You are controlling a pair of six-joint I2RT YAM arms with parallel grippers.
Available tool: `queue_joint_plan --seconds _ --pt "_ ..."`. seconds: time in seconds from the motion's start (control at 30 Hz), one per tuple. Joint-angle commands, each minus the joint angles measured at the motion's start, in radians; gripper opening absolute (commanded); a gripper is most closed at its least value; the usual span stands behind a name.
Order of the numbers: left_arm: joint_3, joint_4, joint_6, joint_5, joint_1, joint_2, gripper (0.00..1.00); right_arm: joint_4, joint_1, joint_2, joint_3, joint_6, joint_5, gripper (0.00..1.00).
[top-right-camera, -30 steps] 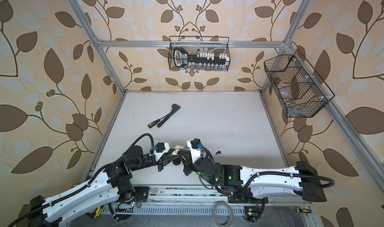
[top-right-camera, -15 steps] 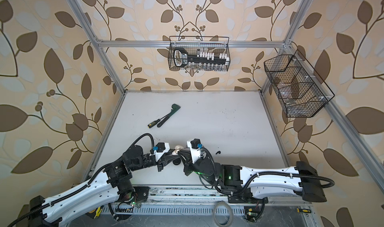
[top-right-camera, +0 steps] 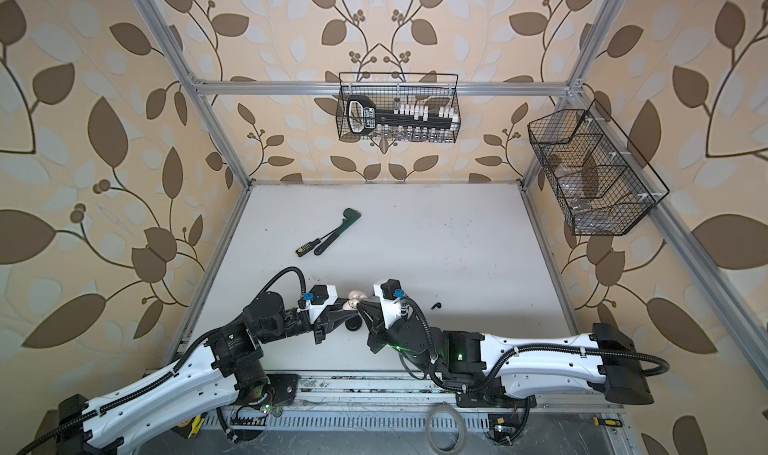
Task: Insert the wireless bluetooth earbuds into the charging case
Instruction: 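Lift the right gripper away from the case held by the left gripper, then lower the open right gripper over the second cream earbud on the table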
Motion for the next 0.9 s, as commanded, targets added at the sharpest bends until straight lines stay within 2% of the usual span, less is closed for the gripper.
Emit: queue_joint_plan --seconds 0.0,0.17,0.37,0.57,0.63,0.73,0.87 --pt "0.068 0.108 0.012 0.13 -0.016 -0.034 0.0 -0.069 -0.01 0.008 -0.029 -0.021 0.078 0.1" --pt "0.067 0.112 0.017 0.141 -0.016 -0.028 0.0 -0.068 -0.008 0.005 -0.017 -0.033 0.064 0.1" --pt "0.04 0.132 0.03 0.106 -0.016 -0.028 0.0 -0.149 0.014 -0.089 -0.012 0.003 0.075 0.1" --pt "-0.044 0.169 0.055 0.045 -0.016 -0.074 0.0 -0.488 0.002 -0.243 -0.003 0.21 0.174 0.29" --pt "-0.089 0.21 0.055 0.017 -0.016 -0.1 0.0 -0.606 -0.033 -0.273 -0.003 0.272 0.152 0.36" --pt "-0.151 0.275 0.045 -0.016 -0.016 -0.144 0.0 -0.768 -0.142 -0.255 -0.001 0.356 0.054 0.39" --pt "-0.159 0.255 0.038 -0.036 -0.016 -0.187 0.0 -0.859 -0.279 -0.182 -0.023 0.393 -0.058 0.49"
